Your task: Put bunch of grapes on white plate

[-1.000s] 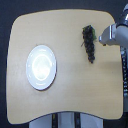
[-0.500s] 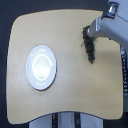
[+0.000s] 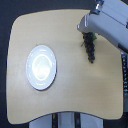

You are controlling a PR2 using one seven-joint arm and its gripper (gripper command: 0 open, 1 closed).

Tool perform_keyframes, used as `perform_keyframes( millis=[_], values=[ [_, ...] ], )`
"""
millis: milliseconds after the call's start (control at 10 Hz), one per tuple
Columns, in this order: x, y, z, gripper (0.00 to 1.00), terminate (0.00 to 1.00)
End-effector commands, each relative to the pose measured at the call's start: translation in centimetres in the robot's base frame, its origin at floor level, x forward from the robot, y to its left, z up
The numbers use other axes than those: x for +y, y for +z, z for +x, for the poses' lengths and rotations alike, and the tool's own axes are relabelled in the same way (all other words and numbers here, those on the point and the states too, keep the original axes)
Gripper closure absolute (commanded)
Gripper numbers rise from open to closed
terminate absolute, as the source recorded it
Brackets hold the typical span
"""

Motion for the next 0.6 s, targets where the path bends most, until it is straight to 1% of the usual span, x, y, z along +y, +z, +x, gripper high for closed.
perform_keyframes(
  millis=[0,300,500],
  values=[
    [-1.0,-5.7,0.6,0.0,0.0],
    [0.5,-8.0,-0.2,0.0,0.0],
    [1.6,-8.5,0.4,0.0,0.0]
  ],
)
